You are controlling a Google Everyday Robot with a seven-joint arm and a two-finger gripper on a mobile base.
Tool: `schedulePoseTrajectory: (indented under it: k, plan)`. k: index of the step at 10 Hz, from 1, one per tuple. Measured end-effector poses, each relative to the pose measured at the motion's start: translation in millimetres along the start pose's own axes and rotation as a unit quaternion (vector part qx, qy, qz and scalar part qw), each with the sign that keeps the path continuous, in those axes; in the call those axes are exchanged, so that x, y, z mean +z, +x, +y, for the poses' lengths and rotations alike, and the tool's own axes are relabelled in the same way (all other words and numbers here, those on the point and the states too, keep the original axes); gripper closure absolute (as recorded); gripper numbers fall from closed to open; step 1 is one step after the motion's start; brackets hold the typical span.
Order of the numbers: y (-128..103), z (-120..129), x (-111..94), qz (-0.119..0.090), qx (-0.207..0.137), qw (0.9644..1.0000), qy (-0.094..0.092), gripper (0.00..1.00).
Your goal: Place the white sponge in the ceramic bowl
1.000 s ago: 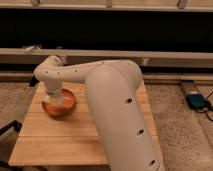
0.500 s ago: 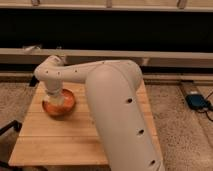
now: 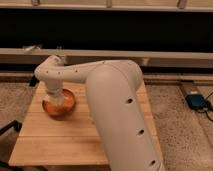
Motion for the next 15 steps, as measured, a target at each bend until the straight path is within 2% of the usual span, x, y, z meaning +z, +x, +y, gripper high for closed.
schedulePoseTrajectory:
  k: [2, 3, 4, 8, 15]
  plan:
    - [0.0, -0.1, 0.0, 0.000, 0.000, 1.0000, 0.000, 0.64]
    - [0.0, -0.1, -0.1, 0.000, 0.000, 1.0000, 0.000, 0.64]
    - [0.0, -0.1, -0.1, 0.000, 0.000, 1.0000, 0.000, 0.59]
    - [-0.1, -0.1, -0.3, 0.000, 0.000, 1.0000, 0.000, 0.22]
    - [-0.5, 0.0, -0.6, 0.000, 0.000, 1.0000, 0.000, 0.20]
